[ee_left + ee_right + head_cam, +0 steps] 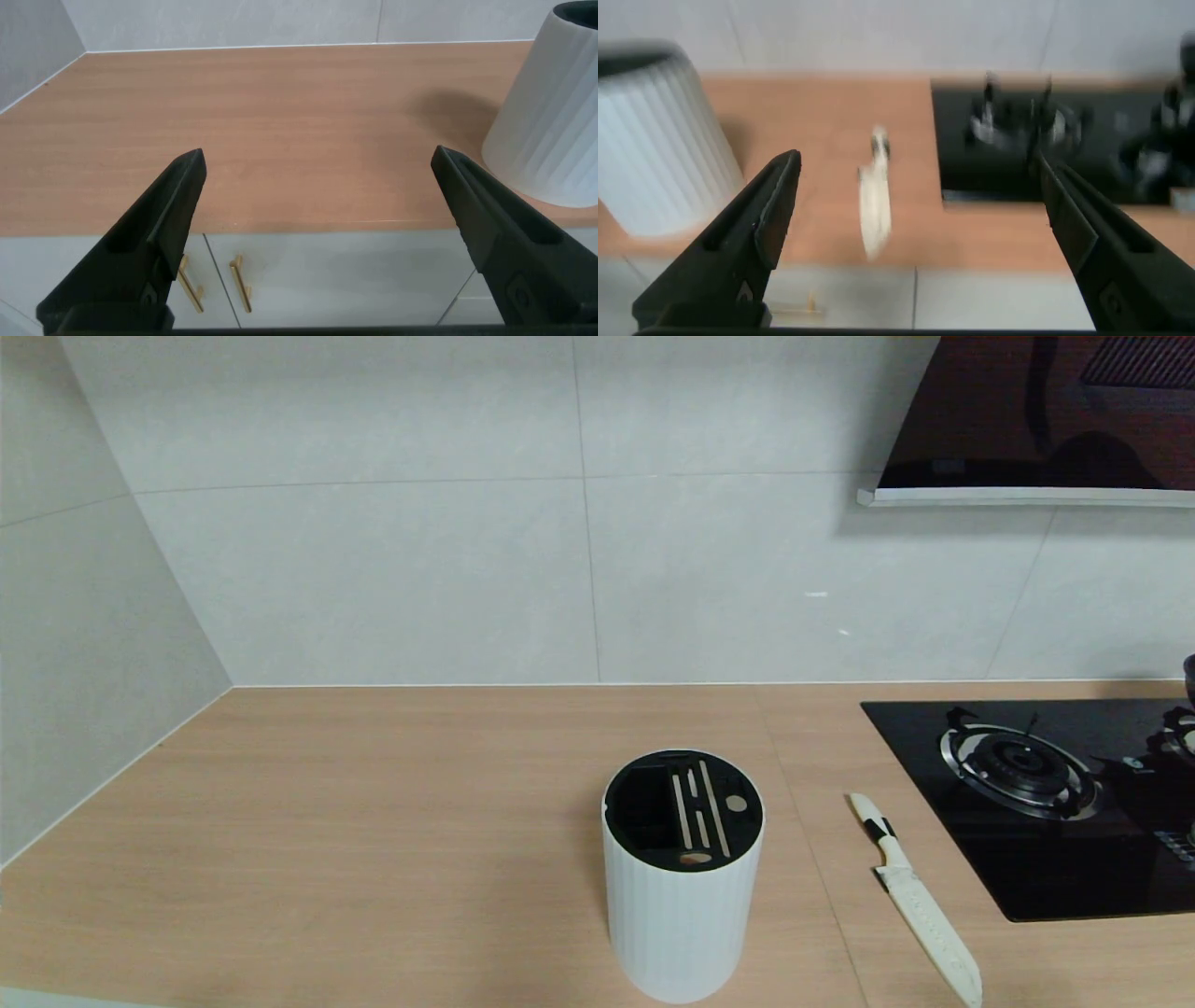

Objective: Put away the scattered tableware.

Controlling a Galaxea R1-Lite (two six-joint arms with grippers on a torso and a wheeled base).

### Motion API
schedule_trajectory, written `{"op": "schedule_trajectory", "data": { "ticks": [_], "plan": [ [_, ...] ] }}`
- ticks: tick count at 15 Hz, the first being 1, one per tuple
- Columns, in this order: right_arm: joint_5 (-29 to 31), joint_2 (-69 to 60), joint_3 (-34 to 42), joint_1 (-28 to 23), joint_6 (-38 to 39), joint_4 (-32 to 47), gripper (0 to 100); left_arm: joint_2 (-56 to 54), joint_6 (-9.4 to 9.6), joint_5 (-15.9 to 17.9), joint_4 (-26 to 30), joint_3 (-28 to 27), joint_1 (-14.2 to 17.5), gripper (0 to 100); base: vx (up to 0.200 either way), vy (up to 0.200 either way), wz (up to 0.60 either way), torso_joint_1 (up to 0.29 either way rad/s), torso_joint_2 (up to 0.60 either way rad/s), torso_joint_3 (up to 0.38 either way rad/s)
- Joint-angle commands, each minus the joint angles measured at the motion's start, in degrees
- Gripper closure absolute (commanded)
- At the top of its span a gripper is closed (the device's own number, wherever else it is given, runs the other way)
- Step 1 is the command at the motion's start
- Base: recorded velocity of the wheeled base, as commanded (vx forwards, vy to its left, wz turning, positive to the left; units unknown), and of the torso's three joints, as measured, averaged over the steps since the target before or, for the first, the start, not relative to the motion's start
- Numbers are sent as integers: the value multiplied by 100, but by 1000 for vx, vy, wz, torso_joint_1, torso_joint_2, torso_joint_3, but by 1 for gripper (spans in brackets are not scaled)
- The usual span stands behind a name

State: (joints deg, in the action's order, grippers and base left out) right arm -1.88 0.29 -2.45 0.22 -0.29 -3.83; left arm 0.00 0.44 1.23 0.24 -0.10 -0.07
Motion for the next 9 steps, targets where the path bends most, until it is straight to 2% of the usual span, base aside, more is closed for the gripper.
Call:
{"op": "schedule_trajectory", "data": {
  "ticks": [1,4,9],
  "plan": [
    [-137,683,-326,40,12,-4,0,0,0,0,2,1,-1,0,0,0,0,0,0,0],
    [-357,1852,-783,189,12,-4,0,0,0,0,2,1,-1,0,0,0,0,0,0,0],
    [-384,4172,-1680,400,12,-39,0,0,0,0,2,1,-1,0,0,0,0,0,0,0]
  ]
}}
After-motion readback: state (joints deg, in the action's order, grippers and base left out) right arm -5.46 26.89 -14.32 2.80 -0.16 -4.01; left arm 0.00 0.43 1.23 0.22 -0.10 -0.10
